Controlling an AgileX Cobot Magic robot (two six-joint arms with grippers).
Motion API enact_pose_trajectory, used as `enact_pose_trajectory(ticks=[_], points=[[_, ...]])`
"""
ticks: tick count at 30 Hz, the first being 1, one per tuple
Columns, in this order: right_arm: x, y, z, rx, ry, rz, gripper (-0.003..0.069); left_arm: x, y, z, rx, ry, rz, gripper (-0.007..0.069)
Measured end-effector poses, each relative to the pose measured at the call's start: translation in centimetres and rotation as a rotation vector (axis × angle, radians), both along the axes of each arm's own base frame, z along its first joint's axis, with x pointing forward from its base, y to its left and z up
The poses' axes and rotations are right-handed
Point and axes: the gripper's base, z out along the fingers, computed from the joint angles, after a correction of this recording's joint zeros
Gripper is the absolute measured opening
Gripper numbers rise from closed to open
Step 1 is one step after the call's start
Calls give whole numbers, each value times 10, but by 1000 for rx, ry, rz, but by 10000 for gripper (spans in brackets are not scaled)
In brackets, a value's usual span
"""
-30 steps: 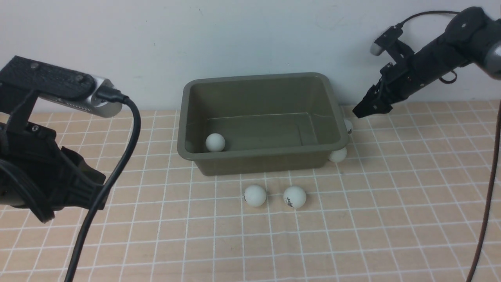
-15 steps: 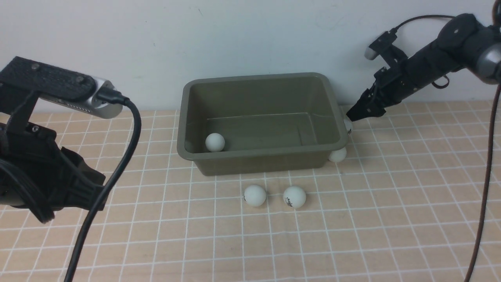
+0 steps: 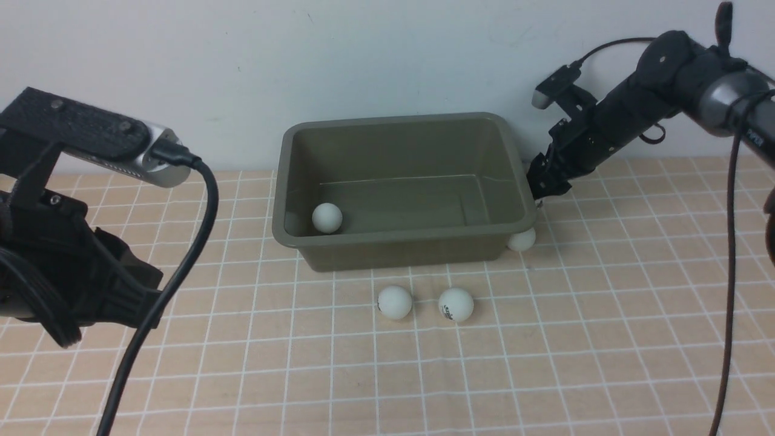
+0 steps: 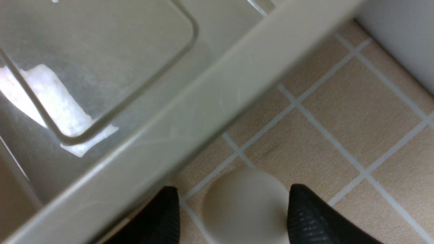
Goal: Put the table tennis balls into the box on the light coffee tablecloth.
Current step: 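Reach for and grasp a ping pong ball on the table, then release the ping pong ball into the bin and lift the gripper away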
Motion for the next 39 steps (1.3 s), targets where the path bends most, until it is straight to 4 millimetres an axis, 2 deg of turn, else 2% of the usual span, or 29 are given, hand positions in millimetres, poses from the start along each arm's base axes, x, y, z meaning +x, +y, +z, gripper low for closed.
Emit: enact_pose_trajectory(ticks=[7, 13, 17, 20, 21, 23, 25, 30, 37, 38, 39], points=[[1, 0, -20, -9, 35, -3, 390, 0, 0, 0, -1, 1, 0, -44], [1, -4, -18, -42, 40, -5, 367, 0, 0, 0, -1, 4, -1, -44], [2, -24, 3, -63, 9, -37, 367, -1, -1, 0, -14, 8, -2, -44], [6, -43, 31, -26, -40, -96, 367, -1, -2, 0, -24, 12, -2, -44], [6, -45, 34, -13, -43, -107, 367, -1, -2, 0, -25, 12, -2, -44], [9, -47, 59, 109, -76, -165, 367, -1, -2, 0, -27, 13, -2, -44], [10, -45, 66, 167, -80, -180, 367, -1, -2, 0, -27, 14, -2, -44], [10, -12, 81, 321, -104, -158, 367, -1, -3, 0, -38, 19, -3, -43], [-6, 68, 77, 205, -94, -11, 367, -4, -3, -1, -37, 52, -10, -43], [-8, 72, 76, 192, -93, -6, 367, -4, -3, -2, -37, 54, -11, -43], [-11, 84, 75, 171, -87, 11, 367, -4, -3, -2, -36, 57, -11, -43]])
